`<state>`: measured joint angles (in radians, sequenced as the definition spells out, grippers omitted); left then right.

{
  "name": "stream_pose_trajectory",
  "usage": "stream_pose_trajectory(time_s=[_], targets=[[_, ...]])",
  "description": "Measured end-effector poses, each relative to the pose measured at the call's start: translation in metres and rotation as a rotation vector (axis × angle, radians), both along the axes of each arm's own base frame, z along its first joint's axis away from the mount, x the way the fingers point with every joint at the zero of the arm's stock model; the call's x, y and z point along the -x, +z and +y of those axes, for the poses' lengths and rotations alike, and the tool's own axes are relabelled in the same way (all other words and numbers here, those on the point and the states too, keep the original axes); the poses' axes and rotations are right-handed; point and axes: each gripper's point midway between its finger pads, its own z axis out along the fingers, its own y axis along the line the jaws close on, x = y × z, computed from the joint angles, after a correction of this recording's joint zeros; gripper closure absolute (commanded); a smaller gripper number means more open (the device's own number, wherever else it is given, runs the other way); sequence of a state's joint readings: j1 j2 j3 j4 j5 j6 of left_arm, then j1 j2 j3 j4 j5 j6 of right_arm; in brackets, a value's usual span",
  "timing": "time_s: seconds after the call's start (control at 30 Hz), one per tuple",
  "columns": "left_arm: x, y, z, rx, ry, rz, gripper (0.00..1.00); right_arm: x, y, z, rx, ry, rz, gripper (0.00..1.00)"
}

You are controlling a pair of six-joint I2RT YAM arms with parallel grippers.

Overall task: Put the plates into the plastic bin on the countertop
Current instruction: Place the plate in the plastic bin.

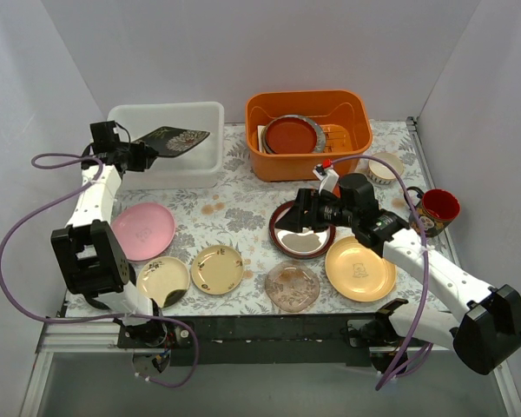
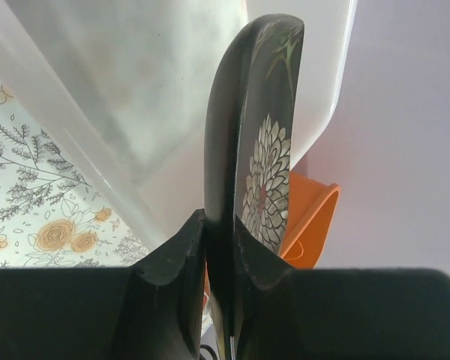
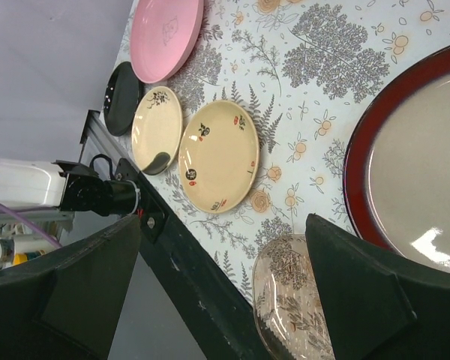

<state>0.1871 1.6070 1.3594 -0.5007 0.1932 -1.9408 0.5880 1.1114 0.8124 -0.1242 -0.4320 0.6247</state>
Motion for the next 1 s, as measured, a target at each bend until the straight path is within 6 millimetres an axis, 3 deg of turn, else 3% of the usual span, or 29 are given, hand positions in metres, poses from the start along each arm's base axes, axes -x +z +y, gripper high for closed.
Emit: stream_pose_trajectory(time_s=[0.43,0.8,1.0], targets=[[-0.034,-0.039,0.006,0.029,0.017,0.075,1.0,0.003,-0.002,0.001,-0.018,0.017,0.007,0.03],[-0.059,-0.037,0.018,-0.016,0.029,0.06,1.0,0.004,-0.002,0.004,-0.032,0.032,0.014,0.03],[-0.061,-0.054,0.025,-0.052,0.045,0.101,1.0,0.004,-0.005,0.004,-0.035,0.03,0.018,0.03]])
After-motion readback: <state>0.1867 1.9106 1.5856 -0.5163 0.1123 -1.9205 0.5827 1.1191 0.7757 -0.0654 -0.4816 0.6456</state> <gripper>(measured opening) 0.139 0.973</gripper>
